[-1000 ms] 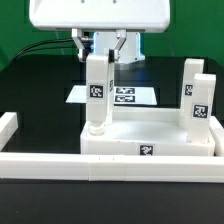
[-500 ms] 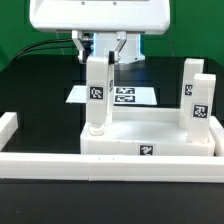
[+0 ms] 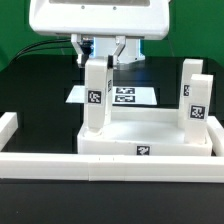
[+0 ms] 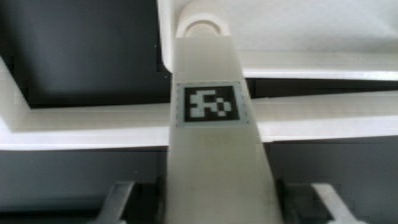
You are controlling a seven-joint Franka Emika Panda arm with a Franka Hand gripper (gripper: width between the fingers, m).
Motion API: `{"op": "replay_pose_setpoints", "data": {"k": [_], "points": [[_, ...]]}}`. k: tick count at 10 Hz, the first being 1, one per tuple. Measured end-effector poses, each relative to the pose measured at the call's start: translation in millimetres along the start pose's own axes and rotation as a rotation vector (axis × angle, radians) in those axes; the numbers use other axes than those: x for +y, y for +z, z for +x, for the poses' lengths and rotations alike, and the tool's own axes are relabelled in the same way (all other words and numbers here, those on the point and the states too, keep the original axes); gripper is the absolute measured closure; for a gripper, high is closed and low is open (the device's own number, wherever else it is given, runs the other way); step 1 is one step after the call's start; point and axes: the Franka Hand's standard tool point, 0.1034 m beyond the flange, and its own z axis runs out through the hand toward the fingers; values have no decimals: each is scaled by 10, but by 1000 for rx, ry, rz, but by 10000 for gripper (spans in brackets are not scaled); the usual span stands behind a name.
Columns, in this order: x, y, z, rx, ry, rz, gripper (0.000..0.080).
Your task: Assemble desk
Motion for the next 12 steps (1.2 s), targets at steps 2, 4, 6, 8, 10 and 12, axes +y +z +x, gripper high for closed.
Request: {"op": "replay_pose_setpoints", "data": {"k": [2,4,6,8,10,12], "points": [[41,32,-36,-11,-3,-3,512],[65,55,-69,-10,15,-6,512],[47,61,-64,4,20,-11,512],[46,60,-64,4,20,-11,512],[47,61,-65,4,20,-11,509],[46,-1,-52,-15,23,0,293]]}}
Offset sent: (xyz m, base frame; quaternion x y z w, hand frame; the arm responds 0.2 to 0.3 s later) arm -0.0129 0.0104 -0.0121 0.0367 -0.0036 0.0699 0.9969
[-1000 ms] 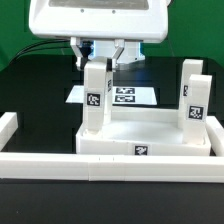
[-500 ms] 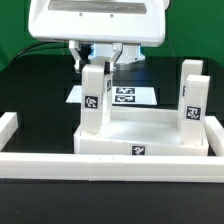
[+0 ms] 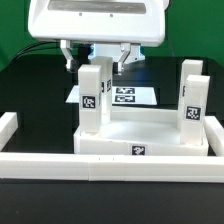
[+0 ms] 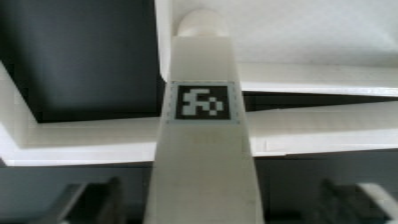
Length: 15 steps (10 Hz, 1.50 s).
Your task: Assemble desk
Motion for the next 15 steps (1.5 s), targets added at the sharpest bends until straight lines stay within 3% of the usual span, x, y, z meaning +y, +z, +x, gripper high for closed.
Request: {"op": "replay_pose_setpoints", "data": {"k": [1,5,10,11,12,15], "points": [[3,-87,39,-9,4,11,176],[48,-257,186,-30,21,30,151],[31,-221,126,-66,20,38,151],[91,-174,100,-71,2,31,151],[117,-101,25,-143,6,41,151],[139,29,66,-361,14,75,151]]}}
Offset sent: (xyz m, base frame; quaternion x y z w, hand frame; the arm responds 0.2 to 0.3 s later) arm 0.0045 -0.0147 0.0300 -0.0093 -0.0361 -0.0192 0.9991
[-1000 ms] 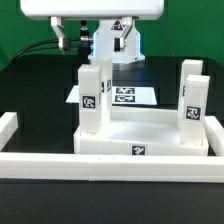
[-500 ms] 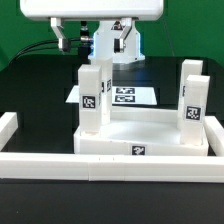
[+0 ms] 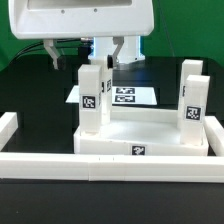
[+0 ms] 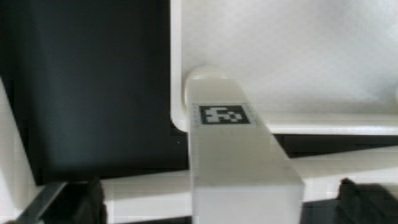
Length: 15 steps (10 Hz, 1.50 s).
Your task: Assemble desk
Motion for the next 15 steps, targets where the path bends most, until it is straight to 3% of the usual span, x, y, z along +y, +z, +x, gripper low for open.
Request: {"op": "replay_pose_setpoints", "data": {"k": [4,6,8,9,10,12,15], "points": [[-45,-35,140,-11,-7,-2,151],[-14,11,187,30,-33,-26,151],[-28,46,181,46,-44,-34,151],[-40,49,180,45,-45,-33,284],[-40,52,174,42,-45,-32,284],[-40,51,178,44,-44,-32,516],[-39,51,179,45,-19,-31,515]]}}
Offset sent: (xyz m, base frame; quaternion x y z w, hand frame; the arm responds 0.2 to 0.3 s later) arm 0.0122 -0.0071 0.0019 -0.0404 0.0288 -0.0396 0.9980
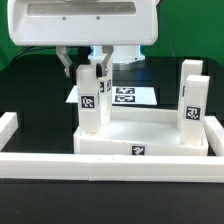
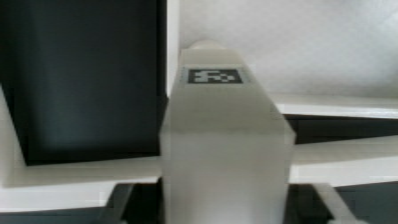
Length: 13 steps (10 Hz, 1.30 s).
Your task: Assemble desk
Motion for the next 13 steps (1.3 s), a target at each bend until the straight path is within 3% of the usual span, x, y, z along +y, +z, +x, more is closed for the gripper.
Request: {"op": "replay_pose_setpoints", "data": {"k": [6,10,13], "points": [[-24,13,-16,9,559,14,514],[-2,26,-62,16,1131,55,514],[-25,31,-55,1,1386,85,514]]}}
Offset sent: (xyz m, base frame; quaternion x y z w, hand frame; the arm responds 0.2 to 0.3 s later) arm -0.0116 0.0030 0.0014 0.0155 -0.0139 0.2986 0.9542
